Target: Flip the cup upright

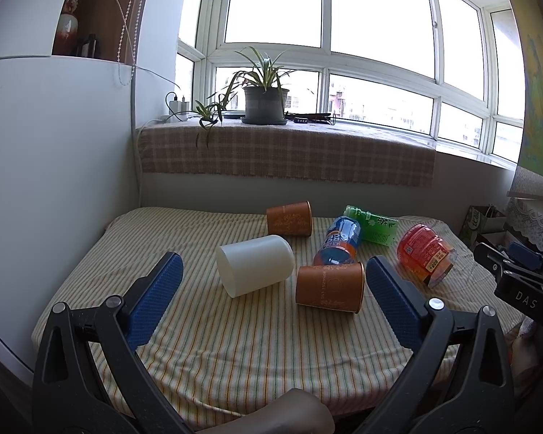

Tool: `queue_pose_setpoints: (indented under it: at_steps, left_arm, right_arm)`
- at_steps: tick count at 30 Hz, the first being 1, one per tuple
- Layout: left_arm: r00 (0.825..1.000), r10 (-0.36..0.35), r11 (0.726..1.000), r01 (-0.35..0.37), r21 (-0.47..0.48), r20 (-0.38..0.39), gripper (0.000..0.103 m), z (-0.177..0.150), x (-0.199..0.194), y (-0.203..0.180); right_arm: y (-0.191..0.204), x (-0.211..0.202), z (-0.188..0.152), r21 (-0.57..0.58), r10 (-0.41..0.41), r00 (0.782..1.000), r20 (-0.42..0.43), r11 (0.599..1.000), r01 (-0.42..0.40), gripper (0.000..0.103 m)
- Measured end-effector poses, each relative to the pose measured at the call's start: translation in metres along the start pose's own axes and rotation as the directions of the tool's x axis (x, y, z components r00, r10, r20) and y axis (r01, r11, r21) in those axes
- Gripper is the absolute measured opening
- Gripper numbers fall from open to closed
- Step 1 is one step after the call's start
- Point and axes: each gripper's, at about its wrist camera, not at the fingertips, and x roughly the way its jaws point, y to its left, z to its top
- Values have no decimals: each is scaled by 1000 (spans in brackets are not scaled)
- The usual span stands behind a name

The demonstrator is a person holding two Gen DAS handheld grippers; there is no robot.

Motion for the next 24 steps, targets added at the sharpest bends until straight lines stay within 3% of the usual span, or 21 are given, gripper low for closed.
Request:
queue_pose_setpoints:
  at_steps: [24]
  left_arm:
    - [1000,-5,1000,5,2,-4,103,2,-2,-7]
  right_arm:
    - [-1,3,-1,3,9,1000,-13,1000,-9,80]
